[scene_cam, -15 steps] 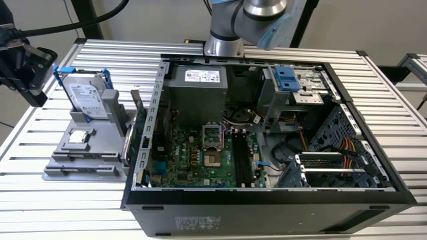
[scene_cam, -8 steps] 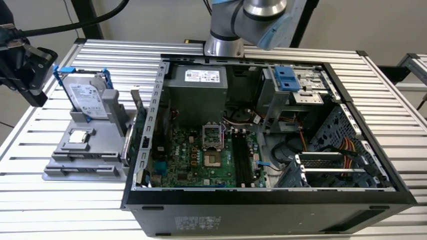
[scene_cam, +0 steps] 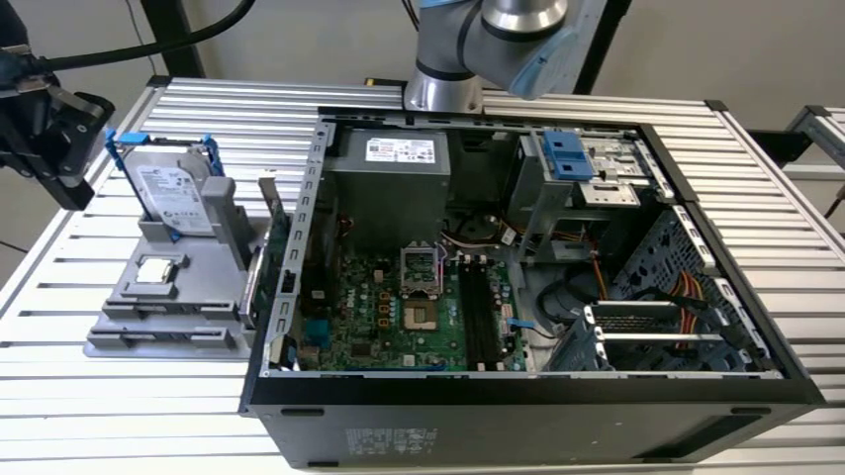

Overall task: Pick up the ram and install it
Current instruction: 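Pick up the ram and move it above insertion slot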

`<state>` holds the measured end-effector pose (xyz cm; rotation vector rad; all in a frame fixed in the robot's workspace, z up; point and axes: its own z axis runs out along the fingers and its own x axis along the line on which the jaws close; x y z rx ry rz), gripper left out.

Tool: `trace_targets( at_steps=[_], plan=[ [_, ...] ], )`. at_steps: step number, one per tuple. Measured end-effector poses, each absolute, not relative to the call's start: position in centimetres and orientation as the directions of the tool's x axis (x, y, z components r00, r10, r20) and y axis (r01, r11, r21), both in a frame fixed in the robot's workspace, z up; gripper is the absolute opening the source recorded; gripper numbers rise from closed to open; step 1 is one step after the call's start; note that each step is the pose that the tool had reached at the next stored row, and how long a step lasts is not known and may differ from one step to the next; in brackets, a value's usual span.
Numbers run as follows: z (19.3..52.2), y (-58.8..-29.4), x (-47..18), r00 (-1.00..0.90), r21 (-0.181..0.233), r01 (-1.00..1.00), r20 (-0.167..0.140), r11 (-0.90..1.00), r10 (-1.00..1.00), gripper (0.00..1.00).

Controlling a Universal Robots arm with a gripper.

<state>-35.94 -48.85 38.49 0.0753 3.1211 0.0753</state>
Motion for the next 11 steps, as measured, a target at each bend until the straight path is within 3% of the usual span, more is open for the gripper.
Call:
trace_targets(
  at_steps=[11],
  plan=[
    [38.48,-48.58,-35.95,-0.995,0.049,-0.1,-0.018,0.994,-0.099,0.0]
  ],
)
